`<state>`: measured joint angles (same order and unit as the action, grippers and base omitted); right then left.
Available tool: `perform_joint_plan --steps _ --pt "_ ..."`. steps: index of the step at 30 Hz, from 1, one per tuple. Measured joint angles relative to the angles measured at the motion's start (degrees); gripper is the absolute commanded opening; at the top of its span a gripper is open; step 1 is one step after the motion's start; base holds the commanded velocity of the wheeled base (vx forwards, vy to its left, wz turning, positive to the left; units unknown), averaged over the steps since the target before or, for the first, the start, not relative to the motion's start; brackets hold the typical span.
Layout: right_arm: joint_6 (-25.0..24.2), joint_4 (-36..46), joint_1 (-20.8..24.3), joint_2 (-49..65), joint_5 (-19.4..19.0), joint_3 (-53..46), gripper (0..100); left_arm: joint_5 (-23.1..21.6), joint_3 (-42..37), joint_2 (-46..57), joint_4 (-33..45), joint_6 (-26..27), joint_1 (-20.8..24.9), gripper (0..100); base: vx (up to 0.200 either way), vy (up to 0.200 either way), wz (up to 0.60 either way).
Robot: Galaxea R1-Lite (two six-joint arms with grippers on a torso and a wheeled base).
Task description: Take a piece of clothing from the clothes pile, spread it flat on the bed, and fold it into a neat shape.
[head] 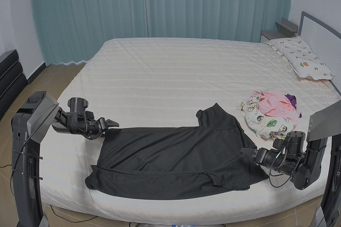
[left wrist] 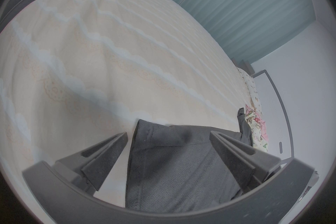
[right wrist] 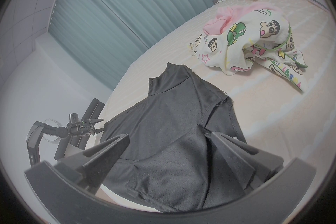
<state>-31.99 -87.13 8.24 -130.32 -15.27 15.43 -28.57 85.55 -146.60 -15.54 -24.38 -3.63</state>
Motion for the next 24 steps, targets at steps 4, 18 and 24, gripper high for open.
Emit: perform_joint_plan --steps 4,18,24 --pt "0.0 0.0 0.3 0.0 0.0 0.1 100 -0.2 -1.2 0.1 -0.7 -0.1 0.0 100 0.0 0.0 0.0" --pt "-0.1 -0.4 0.5 0.0 0.0 0.0 100 -1.0 -6.1 0.4 -14.0 -4.7 0.4 100 0.0 0.0 0.0" --pt "-0.1 -0.3 0.5 0.4 0.0 1.1 100 -0.8 -5.8 0.1 -13.8 -4.7 0.4 0 0.0 0.0 0.0"
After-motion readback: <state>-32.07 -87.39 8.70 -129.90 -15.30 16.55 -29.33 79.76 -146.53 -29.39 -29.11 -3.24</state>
